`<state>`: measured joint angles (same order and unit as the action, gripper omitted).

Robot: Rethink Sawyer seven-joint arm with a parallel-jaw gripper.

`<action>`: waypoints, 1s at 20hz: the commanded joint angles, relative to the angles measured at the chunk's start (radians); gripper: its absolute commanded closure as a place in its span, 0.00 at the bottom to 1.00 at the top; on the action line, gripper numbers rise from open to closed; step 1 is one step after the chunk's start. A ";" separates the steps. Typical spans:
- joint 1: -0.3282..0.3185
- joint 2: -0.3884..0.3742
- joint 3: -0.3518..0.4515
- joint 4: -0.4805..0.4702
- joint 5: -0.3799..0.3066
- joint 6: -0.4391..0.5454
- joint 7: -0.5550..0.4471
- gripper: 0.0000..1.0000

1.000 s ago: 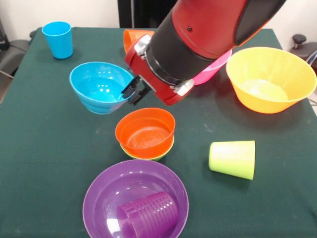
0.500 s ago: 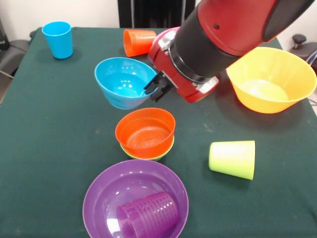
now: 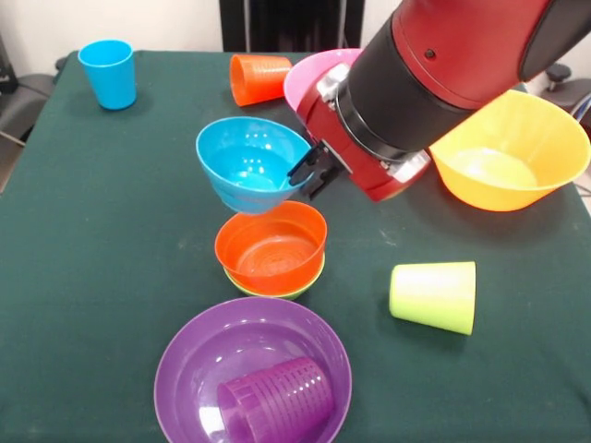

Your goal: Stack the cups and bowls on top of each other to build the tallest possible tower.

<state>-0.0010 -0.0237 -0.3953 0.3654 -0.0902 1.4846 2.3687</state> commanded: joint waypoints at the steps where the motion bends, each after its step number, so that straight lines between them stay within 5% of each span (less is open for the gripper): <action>1: -0.008 0.084 0.015 -0.105 0.027 0.067 0.192 1.00; 11: -0.038 0.182 -0.046 -0.227 0.082 0.052 0.212 1.00; 20: -0.015 0.150 -0.062 -0.132 0.093 -0.016 0.219 1.00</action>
<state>-0.0160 0.1406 -0.4807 0.1699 -0.0072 1.4844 2.3691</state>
